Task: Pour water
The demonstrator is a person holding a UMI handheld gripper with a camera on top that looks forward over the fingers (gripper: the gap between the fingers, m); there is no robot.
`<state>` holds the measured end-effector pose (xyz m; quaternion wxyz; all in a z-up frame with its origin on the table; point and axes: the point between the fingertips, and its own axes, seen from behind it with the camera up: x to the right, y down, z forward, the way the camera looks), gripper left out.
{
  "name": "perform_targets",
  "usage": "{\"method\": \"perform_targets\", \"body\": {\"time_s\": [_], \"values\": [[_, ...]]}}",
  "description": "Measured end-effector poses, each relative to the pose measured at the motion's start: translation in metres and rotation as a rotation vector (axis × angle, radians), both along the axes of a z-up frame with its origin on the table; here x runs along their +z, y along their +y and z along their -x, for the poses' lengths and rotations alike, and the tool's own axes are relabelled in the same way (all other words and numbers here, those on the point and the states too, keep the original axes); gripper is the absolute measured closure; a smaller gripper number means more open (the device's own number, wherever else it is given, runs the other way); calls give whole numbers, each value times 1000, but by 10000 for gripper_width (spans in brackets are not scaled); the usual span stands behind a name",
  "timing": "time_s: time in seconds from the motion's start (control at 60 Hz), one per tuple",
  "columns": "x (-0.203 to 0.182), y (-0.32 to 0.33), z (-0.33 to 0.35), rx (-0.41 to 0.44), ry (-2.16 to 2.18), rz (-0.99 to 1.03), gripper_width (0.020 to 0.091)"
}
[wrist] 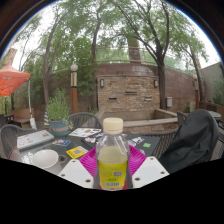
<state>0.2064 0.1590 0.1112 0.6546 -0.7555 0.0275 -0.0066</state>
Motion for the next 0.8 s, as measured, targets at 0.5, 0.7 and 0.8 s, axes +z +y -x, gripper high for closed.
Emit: {"method": "perform_targets", "body": {"time_s": [0.5, 0.7, 0.8], "values": [[-27, -9, 2, 52, -64, 16, 353], [-17, -81, 7, 30, -37, 48, 269], [-3, -140, 18, 33, -37, 50, 271]]}}
